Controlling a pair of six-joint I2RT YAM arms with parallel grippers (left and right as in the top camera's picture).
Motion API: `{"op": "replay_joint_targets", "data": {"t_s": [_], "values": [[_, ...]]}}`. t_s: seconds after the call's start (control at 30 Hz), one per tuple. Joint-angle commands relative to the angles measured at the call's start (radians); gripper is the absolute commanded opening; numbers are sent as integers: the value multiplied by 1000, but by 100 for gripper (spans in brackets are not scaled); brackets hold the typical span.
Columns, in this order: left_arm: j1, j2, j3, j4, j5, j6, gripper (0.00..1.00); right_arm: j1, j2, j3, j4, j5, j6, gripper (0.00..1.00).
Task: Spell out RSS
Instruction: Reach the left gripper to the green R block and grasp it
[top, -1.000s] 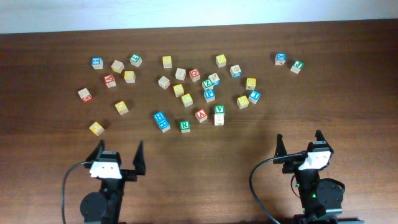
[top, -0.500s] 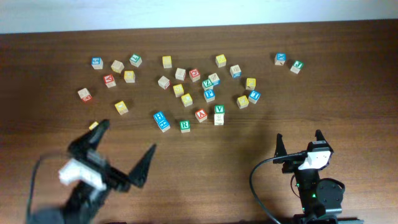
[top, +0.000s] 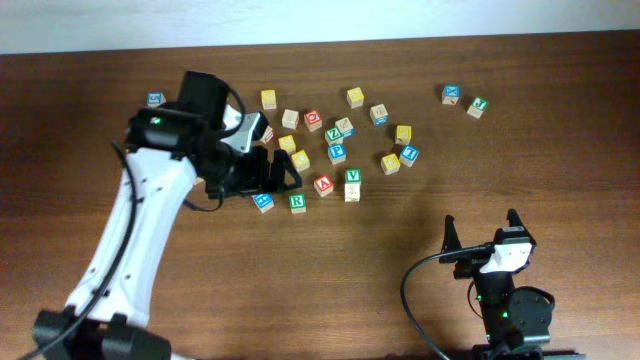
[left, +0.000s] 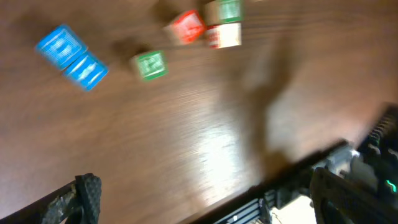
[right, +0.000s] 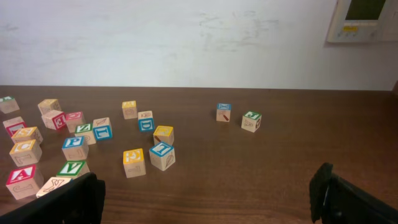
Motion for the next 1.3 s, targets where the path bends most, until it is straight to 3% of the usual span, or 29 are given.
{"op": "replay_joint_targets", "data": {"t_s": [0.0, 0.13, 0.33, 0.4, 0.43, 0.47, 0.5, 0.57, 0.63, 0.77, 1.0, 1.07, 1.27], "values": [[-126, 102, 14, -21, -432, -407, 99, -6, -6, -5, -5, 8, -7, 98], [-265, 251, 14, 31, -478, -537, 99, -6, -6, -5, -5, 8, -7, 98], [-290, 412, 14, 140, -483, -536, 99, -6, -6, -5, -5, 8, -7, 98], [-269, 418, 14, 183, -445, -468, 99, -6, -6, -5, -5, 8, -7, 98], [-257, 418, 14, 210, -419, -433, 93, -6, -6, -5, -5, 8, -7, 98], [-252, 419, 14, 224, -402, -426, 59, -6, -6, -5, -5, 8, -7, 98], [-253, 422, 13, 229, -401, -426, 59, -6, -6, -5, -5, 8, -7, 98], [-259, 439, 13, 229, -409, -426, 72, -6, -6, -5, -5, 8, -7, 98], [-256, 467, 13, 227, -454, -426, 71, -6, -6, -5, -5, 8, -7, 98], [-256, 512, 11, 229, -450, -422, 56, -5, -6, -5, -5, 8, -7, 98], [-256, 517, -39, 302, -449, -347, 44, -6, -6, -5, -5, 8, -7, 98], [-256, 518, -45, 301, -451, -346, 34, -6, -6, -5, -5, 8, -7, 98], [-256, 517, -45, 299, -473, -346, 32, -6, -6, -5, -5, 8, -7, 98]]}}
